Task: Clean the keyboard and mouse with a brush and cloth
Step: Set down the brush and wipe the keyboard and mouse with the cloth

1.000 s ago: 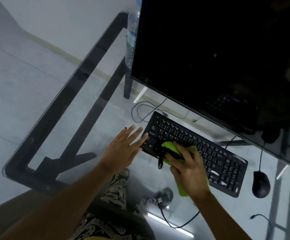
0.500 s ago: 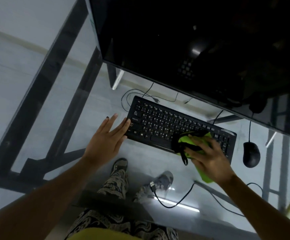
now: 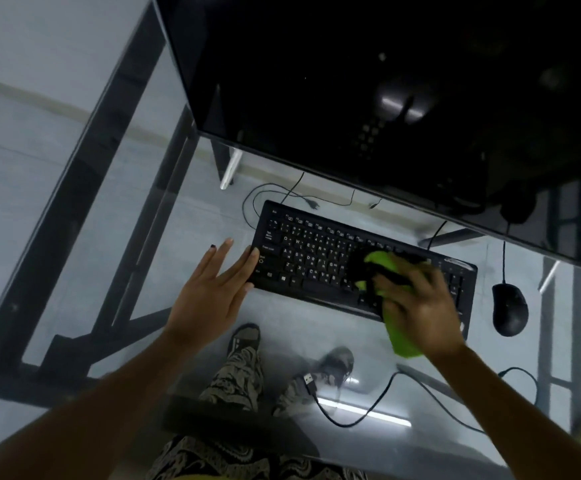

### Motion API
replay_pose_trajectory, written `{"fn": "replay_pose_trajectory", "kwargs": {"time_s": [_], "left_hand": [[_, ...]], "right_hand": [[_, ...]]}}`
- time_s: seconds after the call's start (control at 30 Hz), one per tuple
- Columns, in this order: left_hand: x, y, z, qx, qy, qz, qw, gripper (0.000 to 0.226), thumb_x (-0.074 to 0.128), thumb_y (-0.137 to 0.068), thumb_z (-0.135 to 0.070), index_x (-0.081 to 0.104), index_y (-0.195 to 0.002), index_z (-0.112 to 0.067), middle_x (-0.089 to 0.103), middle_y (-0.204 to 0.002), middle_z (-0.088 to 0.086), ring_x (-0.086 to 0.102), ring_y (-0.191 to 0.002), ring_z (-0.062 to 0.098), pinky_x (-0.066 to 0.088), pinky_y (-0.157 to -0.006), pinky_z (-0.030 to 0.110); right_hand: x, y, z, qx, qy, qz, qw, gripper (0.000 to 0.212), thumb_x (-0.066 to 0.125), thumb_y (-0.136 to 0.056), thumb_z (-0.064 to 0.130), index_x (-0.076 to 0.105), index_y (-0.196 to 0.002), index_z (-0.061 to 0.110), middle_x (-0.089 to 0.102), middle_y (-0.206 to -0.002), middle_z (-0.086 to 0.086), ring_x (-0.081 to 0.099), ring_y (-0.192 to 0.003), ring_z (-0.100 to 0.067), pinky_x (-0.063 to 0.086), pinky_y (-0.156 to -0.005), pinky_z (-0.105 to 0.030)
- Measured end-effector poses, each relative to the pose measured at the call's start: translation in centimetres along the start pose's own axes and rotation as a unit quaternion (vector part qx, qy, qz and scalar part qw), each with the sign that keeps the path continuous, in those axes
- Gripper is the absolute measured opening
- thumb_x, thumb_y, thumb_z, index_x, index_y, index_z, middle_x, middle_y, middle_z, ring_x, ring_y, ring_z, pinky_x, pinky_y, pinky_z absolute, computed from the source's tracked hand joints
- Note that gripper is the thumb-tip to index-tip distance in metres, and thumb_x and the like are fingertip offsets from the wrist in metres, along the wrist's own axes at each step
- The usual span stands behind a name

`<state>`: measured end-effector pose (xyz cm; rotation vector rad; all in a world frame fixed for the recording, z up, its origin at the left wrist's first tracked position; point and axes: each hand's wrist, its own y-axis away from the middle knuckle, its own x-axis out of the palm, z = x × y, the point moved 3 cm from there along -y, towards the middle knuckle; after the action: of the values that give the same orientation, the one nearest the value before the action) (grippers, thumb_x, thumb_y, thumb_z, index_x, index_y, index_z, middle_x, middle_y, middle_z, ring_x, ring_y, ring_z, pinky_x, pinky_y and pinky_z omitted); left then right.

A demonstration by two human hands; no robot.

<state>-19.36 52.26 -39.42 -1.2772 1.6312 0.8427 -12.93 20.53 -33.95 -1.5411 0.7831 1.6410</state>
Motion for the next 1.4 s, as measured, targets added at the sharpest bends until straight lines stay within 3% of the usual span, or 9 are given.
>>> {"fn": "replay_pose_trajectory", "kwargs": {"time_s": [0.17, 0.33, 0.5, 0.67, 0.8, 0.9, 1.03, 1.2, 1.4], "left_hand": [[0.0, 0.0, 0.3, -0.003, -0.004, 0.009, 1.000, 0.050, 0.035, -0.099, -0.032, 0.032, -0.145, -0.012, 0.040, -0.147, 0.004, 0.025, -0.143, 0.029, 0.024, -0.115, 0.047], [-0.2, -0.1, -0.1, -0.004, -0.005, 0.001, 1.000, 0.050, 0.038, -0.099, -0.030, 0.035, -0.144, -0.010, 0.040, -0.147, 0.004, 0.026, -0.142, 0.028, 0.027, -0.114, 0.046], [-0.2, -0.3, -0.1, -0.013, -0.001, 0.014, 1.000, 0.050, 0.035, -0.100, -0.031, 0.031, -0.146, -0.013, 0.041, -0.147, 0.005, 0.022, -0.144, 0.026, 0.023, -0.115, 0.045], [-0.3, -0.3, -0.2, -0.014, 0.002, 0.014, 1.000, 0.051, 0.035, -0.100, -0.031, 0.027, -0.146, -0.012, 0.042, -0.147, 0.006, 0.026, -0.142, 0.029, 0.026, -0.115, 0.047], [-0.3, -0.1, 0.0, -0.013, 0.000, 0.014, 1.000, 0.050, 0.035, -0.100, -0.030, 0.029, -0.146, -0.011, 0.041, -0.147, 0.005, 0.026, -0.143, 0.029, 0.026, -0.115, 0.047], [-0.4, 0.1, 0.0, -0.014, -0.001, 0.000, 1.000, 0.049, 0.037, -0.099, -0.029, 0.034, -0.145, -0.010, 0.044, -0.145, 0.010, 0.028, -0.141, 0.028, 0.026, -0.115, 0.046], [-0.4, 0.1, 0.0, -0.018, 0.003, -0.002, 1.000, 0.050, 0.034, -0.099, -0.030, 0.035, -0.144, -0.009, 0.046, -0.143, 0.014, 0.028, -0.142, 0.029, 0.025, -0.115, 0.047], [-0.4, -0.2, -0.4, -0.022, 0.003, 0.013, 1.000, 0.050, 0.032, -0.099, -0.031, 0.034, -0.144, -0.008, 0.046, -0.143, 0.014, 0.027, -0.141, 0.030, 0.025, -0.114, 0.049], [-0.6, -0.3, -0.5, -0.021, -0.009, 0.018, 1.000, 0.050, 0.030, -0.100, -0.030, 0.035, -0.143, -0.006, 0.045, -0.144, 0.013, 0.028, -0.141, 0.030, 0.024, -0.114, 0.048]], "right_hand": [[1.2, -6.2, 6.4, 0.218, -0.018, -0.058, 0.974, 0.044, 0.042, -0.089, 0.029, 0.056, -0.131, 0.029, 0.058, -0.131, -0.007, 0.053, -0.113, -0.028, 0.037, -0.099, -0.039], [2.9, -11.5, 13.9, 0.188, -0.028, -0.060, 0.980, 0.045, 0.065, -0.082, 0.016, 0.060, -0.125, 0.029, 0.059, -0.128, -0.011, 0.055, -0.101, -0.038, 0.052, -0.081, -0.046], [1.2, -6.4, 4.9, 0.212, -0.001, -0.062, 0.975, 0.047, 0.049, -0.086, 0.011, 0.059, -0.126, 0.034, 0.056, -0.135, 0.001, 0.050, -0.121, -0.030, 0.041, -0.095, -0.045], [0.0, -3.8, 0.7, 0.382, -0.036, -0.112, 0.917, 0.043, 0.057, -0.084, 0.005, 0.062, -0.125, 0.017, 0.057, -0.127, -0.023, 0.051, -0.102, -0.043, 0.045, -0.087, -0.053], [1.4, -8.7, 8.9, 0.254, -0.039, -0.116, 0.960, 0.049, 0.062, -0.083, 0.007, 0.060, -0.126, 0.030, 0.059, -0.132, 0.002, 0.049, -0.124, -0.027, 0.034, -0.097, -0.043], [2.9, -10.4, 13.4, 0.192, -0.032, -0.097, 0.976, 0.049, 0.068, -0.080, 0.012, 0.062, -0.123, 0.033, 0.060, -0.129, 0.000, 0.054, -0.108, -0.033, 0.046, -0.090, -0.041], [1.5, -7.4, 7.6, 0.228, -0.034, -0.069, 0.971, 0.047, 0.067, -0.079, 0.010, 0.064, -0.123, 0.025, 0.060, -0.125, -0.013, 0.053, -0.096, -0.040, 0.053, -0.083, -0.049], [0.2, -1.7, -1.4, 0.373, -0.025, -0.111, 0.921, 0.044, 0.058, -0.082, 0.007, 0.064, -0.124, 0.019, 0.059, -0.125, -0.020, 0.051, -0.096, -0.042, 0.047, -0.083, -0.045], [2.5, -7.2, 6.6, 0.340, -0.034, -0.089, 0.936, 0.047, 0.046, -0.087, 0.021, 0.053, -0.133, 0.031, 0.061, -0.129, -0.002, 0.051, -0.119, -0.023, 0.033, -0.100, -0.039]]}}
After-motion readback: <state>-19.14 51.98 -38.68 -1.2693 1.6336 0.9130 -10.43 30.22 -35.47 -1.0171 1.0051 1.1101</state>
